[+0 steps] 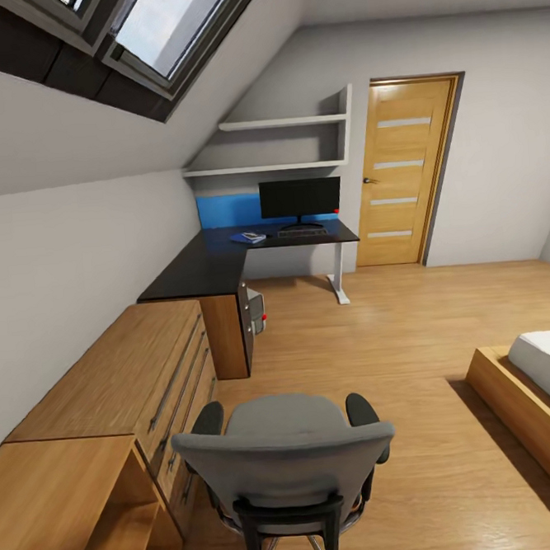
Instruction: In the bedroom, organize the workspace by keeping the computer under the desk, ensuring the monitor is on the desk, placing the keyboard on the desk next to the monitor, placing the mouse on the desk next to the keyboard, moving the folder from the swivel chair onto the desk next to the mouse, stacking the notebook on top of the folder with the pen on top of the notebook, and positioning the swivel chair next to the desk.
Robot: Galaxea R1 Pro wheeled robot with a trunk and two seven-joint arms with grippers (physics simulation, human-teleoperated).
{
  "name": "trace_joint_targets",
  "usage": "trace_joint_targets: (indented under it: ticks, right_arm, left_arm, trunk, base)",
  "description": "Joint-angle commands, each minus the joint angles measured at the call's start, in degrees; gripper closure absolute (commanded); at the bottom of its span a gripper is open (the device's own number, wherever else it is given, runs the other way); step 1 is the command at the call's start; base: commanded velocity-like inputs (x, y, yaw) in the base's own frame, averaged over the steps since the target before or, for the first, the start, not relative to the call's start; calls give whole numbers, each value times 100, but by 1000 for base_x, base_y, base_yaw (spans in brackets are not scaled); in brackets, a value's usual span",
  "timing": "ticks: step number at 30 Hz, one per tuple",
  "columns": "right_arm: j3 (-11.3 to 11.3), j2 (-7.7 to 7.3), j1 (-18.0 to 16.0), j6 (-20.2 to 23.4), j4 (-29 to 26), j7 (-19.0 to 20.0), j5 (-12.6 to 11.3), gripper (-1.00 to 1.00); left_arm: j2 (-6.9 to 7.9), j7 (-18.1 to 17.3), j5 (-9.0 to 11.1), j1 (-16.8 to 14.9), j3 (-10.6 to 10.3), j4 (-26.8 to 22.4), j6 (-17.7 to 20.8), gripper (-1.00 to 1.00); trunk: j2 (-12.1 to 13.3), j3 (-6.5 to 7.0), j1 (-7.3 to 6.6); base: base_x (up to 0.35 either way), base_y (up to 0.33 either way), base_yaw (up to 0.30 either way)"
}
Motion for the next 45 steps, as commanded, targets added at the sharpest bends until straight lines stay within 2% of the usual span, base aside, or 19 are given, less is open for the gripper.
trace_joint_targets:
  ticks: [1,5,7,8,11,12,13,14,16,19,20,21,25,28,31,35,36,45]
  right_arm:
    - [50,3,-5,-23,4,6,-55,-100]
    - [53,13,-5,-23,-84,10,-51,-100]
    - [54,16,-5,-23,-186,11,-50,-100]
    - [49,-3,-5,446,-750,8,-59,-100]
    - [46,-3,-11,656,-1038,6,-67,-100]
    - [45,0,-16,825,-1253,5,-70,-100]
    - [45,0,-16,825,-1253,5,-70,-100]
    - [38,14,-53,1537,-1843,1,-92,-100]
    - [34,17,-135,2061,-2061,1,-114,-100]
    - [30,18,-257,2315,-2130,2,-126,-100]
    - [29,15,-331,2412,-2139,3,-133,-100]
    - [26,12,-359,2446,-2139,3,-135,-100]
    - [15,-11,-436,2537,-2033,12,-136,-100]
    - [12,-31,-453,2547,-1856,37,-133,-100]
    - [14,-44,-464,2514,-1627,106,-118,-100]
    - [29,-41,-470,2461,-1497,150,-105,-100]
    - [46,-24,-472,2432,-1445,166,-96,-100]
    - [60,-18,-473,2417,-1427,171,-84,-100]
  left_arm:
    - [-11,10,41,3,-22,-19,30,-100]
    - [-83,15,-49,5,-19,-55,140,-100]
    - [-147,24,-205,5,-18,-156,187,-100]
    - [-224,59,-854,2,-17,-576,867,-100]
    - [-257,69,-934,4,-17,-839,1407,-100]
    - [-294,74,-965,3,-17,-1060,1821,-100]
    - [-294,74,-965,3,-17,-1060,1821,-100]
    - [-419,82,-1010,5,-19,-1900,3106,-100]
    - [-475,84,-1021,-26,-23,-2405,3998,-100]
    - [-491,83,-1018,-163,-24,-2596,4628,-100]
    - [-496,72,-1015,-292,-25,-2633,4965,-100]
    - [-496,64,-1014,-358,-25,-2620,5095,-100]
    - [-486,40,-1008,-593,-25,-2311,5431,-100]
    - [-460,32,-1009,-655,-22,-2066,5484,-100]
    - [-425,26,-1023,-693,-19,-1800,5402,-100]
    - [-368,21,-1032,-710,-11,-1640,5151,-100]
    - [-318,18,-1039,-717,-11,-1582,4992,-100]
    - [-299,32,-1046,-719,-17,-1562,4930,-100]
  trunk:
    - [-45,-23,23]
    - [-205,-95,111]
    - [-285,-131,155]
    - [-325,-149,177]
    - [-446,-203,243]
    - [-486,-221,265]
    - [-526,-239,287]
    - [-566,-257,308]
    - [-646,-293,352]
    - [-767,-347,418]
    - [-807,-365,440]
    - [-847,-383,462]
    - [-1007,-454,550]
    - [-1128,-508,616]
    - [-1248,-562,682]
    - [-1408,-634,770]
    - [-1448,-652,792]
    - [-1809,-813,989]
  base:
    - [0,0,0]
    - [0,0,0]
    - [0,0,0]
    - [0,0,0]
    - [0,0,0]
    - [0,0,0]
    - [0,0,0]
    - [0,0,0]
    - [0,0,0]
    - [0,0,0]
    - [0,0,0]
    - [0,0,0]
    - [0,0,0]
    - [0,0,0]
    - [0,0,0]
    - [0,0,0]
    - [0,0,0]
    - [0,0,0]
